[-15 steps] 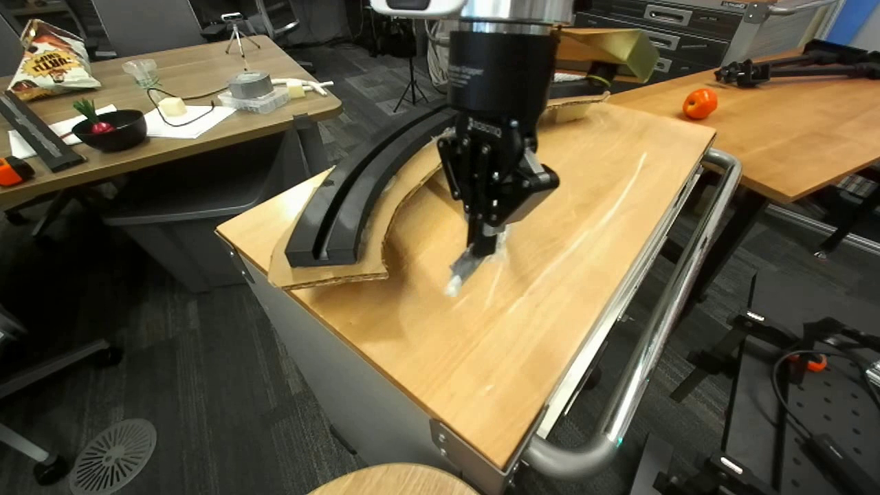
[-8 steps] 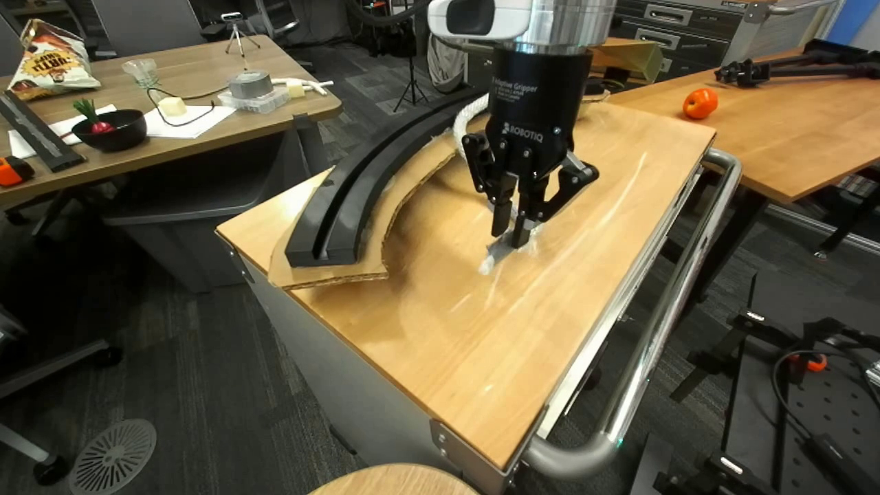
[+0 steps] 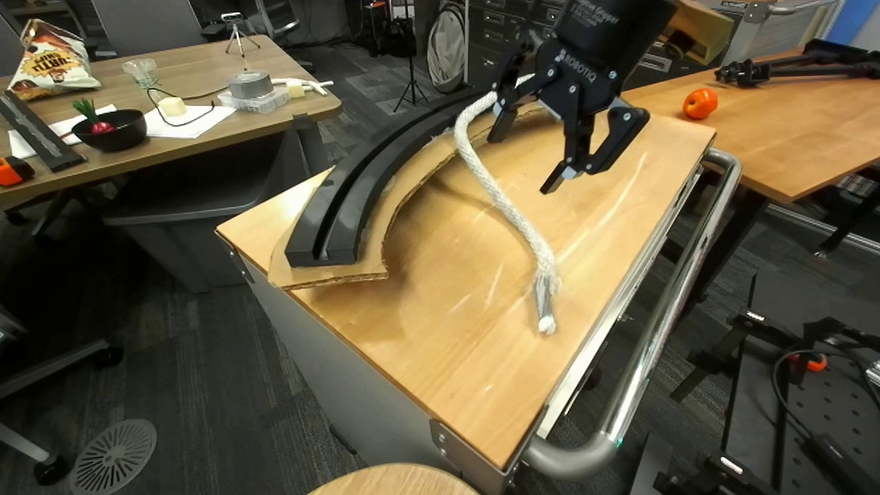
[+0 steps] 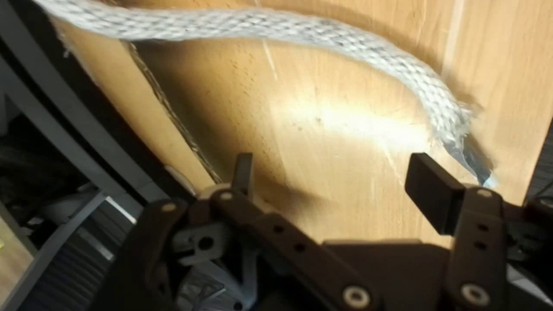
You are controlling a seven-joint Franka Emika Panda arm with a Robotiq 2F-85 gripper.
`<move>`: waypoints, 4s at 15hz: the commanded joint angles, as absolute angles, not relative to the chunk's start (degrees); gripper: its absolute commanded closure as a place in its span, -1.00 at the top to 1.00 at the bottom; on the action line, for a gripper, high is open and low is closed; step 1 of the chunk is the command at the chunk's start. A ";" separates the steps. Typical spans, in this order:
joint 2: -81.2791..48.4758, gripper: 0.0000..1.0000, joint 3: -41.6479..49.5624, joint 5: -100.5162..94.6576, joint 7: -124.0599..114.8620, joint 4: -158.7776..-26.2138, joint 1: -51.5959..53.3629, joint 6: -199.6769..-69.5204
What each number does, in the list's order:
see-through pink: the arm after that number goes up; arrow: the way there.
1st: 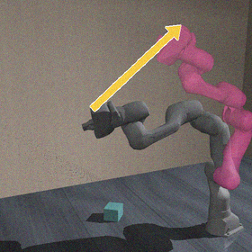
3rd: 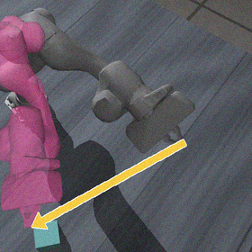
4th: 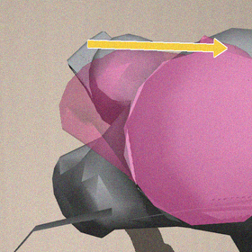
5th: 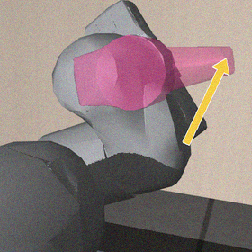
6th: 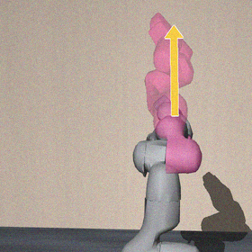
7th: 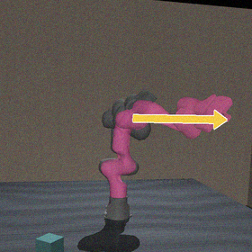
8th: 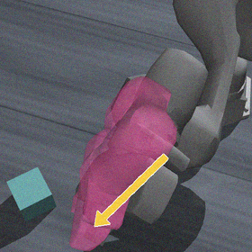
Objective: Put the rope on the table
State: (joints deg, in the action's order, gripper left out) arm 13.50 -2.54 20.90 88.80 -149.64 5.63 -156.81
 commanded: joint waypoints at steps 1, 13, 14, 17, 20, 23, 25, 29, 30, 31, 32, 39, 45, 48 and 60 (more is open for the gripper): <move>22.44 1.00 3.20 24.05 88.06 -157.17 7.81 -161.46; 15.11 1.00 -1.23 -5.03 66.19 -145.26 0.57 -141.61; 12.77 1.00 -1.70 -7.08 63.59 -141.93 1.11 -137.24; 6.71 1.00 -2.69 -10.82 57.15 -131.25 2.54 -123.49; 9.10 1.00 -1.87 -9.27 58.46 -133.97 3.28 -124.36; 8.80 1.00 -1.69 -9.25 58.47 -134.78 3.26 -124.72; 9.18 1.00 -1.66 -10.17 58.98 -134.69 3.20 -124.67; 12.59 1.00 2.88 -4.16 78.20 -135.95 2.51 -130.54; 12.66 1.00 4.63 -0.73 82.19 -136.06 2.64 -131.84; 12.73 1.00 7.93 2.52 86.40 -135.95 4.27 -132.19; 12.08 1.00 9.60 6.24 90.82 -135.17 3.63 -130.95; 10.24 1.00 7.99 2.58 85.68 -135.12 -1.26 -132.45; 4.16 1.00 8.80 -5.41 90.17 -126.60 -2.97 -135.95; -1.46 1.00 10.25 -3.49 91.41 -118.65 -5.13 -133.59; -8.17 1.00 9.33 -4.54 92.32 -111.60 -8.65 -131.91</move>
